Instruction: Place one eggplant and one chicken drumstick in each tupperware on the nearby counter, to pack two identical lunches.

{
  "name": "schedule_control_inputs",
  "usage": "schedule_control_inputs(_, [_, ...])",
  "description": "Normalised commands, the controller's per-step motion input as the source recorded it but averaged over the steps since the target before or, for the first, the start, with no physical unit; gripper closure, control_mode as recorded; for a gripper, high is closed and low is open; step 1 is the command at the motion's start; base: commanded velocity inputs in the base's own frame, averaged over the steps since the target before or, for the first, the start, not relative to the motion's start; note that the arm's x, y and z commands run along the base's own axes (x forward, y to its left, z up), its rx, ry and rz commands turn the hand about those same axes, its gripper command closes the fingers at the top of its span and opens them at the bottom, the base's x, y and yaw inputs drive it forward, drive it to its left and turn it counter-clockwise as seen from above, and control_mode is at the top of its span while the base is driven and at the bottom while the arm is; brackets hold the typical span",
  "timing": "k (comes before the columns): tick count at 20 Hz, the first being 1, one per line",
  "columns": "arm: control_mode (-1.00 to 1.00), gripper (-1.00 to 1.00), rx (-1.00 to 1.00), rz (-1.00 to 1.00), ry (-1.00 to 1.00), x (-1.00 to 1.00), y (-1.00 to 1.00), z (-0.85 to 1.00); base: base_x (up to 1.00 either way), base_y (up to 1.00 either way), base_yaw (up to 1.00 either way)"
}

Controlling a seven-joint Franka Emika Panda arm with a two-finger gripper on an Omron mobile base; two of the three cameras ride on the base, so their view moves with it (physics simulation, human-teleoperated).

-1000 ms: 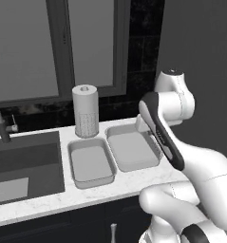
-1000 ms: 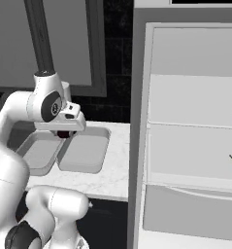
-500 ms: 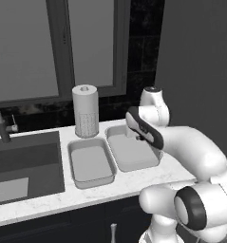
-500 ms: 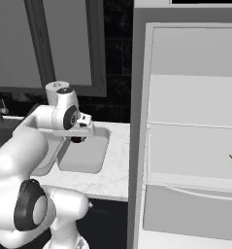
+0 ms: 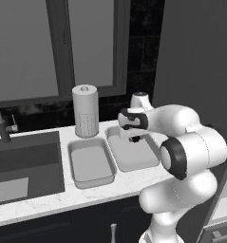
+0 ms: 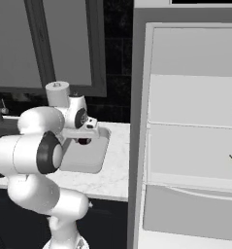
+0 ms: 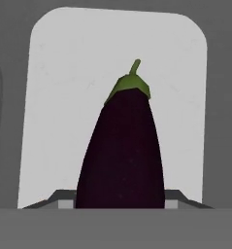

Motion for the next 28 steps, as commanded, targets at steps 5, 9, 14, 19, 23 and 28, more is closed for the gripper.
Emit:
schedule_control_inputs(5, [-1.00, 1.00, -0.02, 0.00, 0.13, 0.14, 0.00, -0.13, 0.00, 0.00, 0.00])
schedule_control_inputs(9, [-1.00, 1.00, -0.03, 0.00, 0.00, -0.05, -0.06, -0.50, 0.00, 0.00, 0.00])
schedule_control_inputs(14, [-1.00, 1.00, 0.00, 0.00, 0.04, 0.12, -0.28, -0.36, 0.00, 0.00, 0.00])
schedule_control_inputs(19, [-1.00, 1.00, 0.00, 0.00, 0.02, 0.02, -0.23, -0.16, 0.00, 0.00, 0.00])
schedule_control_inputs(23, [-1.00, 1.00, 0.00, 0.00, 0.01, 0.00, -0.16, -0.40, 0.00, 0.00, 0.00])
schedule_control_inputs(28, [-1.00, -1.00, 0.00, 0.00, 0.01, 0.00, 0.00, 0.00, 0.00, 0.00, 0.00])
